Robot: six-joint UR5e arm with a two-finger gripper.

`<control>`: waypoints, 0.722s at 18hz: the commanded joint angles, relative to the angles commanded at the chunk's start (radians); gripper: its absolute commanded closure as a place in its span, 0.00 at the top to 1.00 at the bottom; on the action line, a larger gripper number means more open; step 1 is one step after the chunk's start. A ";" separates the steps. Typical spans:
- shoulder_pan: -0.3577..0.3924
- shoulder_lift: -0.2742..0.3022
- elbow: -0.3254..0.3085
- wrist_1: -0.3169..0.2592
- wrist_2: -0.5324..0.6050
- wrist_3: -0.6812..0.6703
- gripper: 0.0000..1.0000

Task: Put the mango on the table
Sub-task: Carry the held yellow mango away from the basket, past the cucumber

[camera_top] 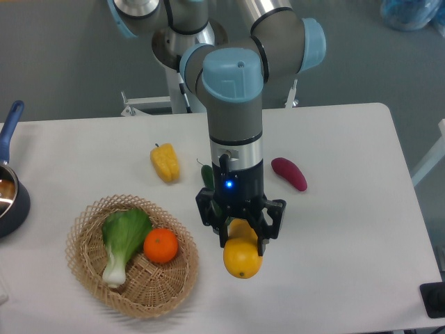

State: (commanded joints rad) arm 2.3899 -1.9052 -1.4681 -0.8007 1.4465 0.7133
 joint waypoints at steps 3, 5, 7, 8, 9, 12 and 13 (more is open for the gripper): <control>0.000 -0.002 0.008 0.000 0.002 -0.002 0.44; 0.002 -0.002 0.015 0.000 0.000 -0.006 0.44; 0.014 0.002 0.012 -0.002 -0.002 -0.003 0.44; 0.017 0.008 0.011 -0.002 -0.003 -0.002 0.44; 0.020 0.015 0.012 -0.002 -0.005 -0.002 0.44; 0.020 0.015 0.011 -0.002 -0.005 0.000 0.44; 0.020 0.015 0.011 -0.002 -0.005 0.000 0.44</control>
State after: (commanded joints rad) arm 2.4099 -1.8899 -1.4573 -0.8023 1.4419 0.7133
